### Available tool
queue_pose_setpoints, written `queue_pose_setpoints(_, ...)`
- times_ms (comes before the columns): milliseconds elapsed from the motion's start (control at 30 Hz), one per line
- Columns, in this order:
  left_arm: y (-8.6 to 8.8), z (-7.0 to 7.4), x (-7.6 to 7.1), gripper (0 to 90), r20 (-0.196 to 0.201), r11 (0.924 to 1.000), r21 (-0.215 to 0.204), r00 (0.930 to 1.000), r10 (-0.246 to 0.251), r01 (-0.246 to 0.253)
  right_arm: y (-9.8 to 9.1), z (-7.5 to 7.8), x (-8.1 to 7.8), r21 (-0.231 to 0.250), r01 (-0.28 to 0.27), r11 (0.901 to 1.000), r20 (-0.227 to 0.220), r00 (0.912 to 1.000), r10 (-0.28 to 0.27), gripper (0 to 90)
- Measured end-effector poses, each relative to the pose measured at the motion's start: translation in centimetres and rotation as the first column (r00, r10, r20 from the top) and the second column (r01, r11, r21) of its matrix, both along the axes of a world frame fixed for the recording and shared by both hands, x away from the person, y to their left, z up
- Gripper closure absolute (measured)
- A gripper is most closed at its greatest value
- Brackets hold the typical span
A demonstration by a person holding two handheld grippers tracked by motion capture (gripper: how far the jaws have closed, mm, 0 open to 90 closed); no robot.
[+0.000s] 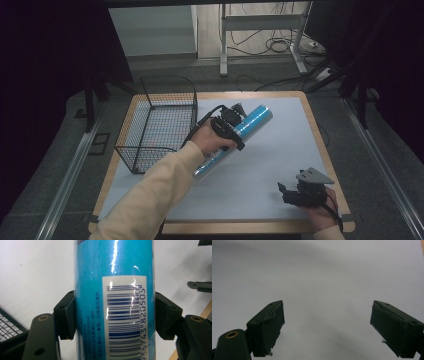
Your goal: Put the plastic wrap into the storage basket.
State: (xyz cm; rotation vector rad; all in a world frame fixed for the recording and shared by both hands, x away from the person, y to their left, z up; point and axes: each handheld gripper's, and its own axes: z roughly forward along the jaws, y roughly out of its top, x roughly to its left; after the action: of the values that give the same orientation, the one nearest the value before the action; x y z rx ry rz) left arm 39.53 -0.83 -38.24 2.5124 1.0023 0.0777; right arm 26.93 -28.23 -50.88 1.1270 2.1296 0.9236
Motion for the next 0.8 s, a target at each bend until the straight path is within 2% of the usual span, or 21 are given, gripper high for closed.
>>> queue_pose_setpoints(367, -0.1, 0.9, 0.5, 31.5, 0.01, 1.0, -0.002, 0.9999, 0.004, -0.004, -0.1, 0.0, 0.0, 0.005, 0.005, 1.0, 0.004, 1.0, -0.005, 12.3)
queue_pose_setpoints(800, 0.6, 2.2, 1.2, 31.5, 0.026, 0.9996, -0.007, 0.9993, 0.026, -0.026, -0.1, 0.0, 0.0, 0.003, 0.005, 1.0, 0.003, 1.0, -0.005, 12.3)
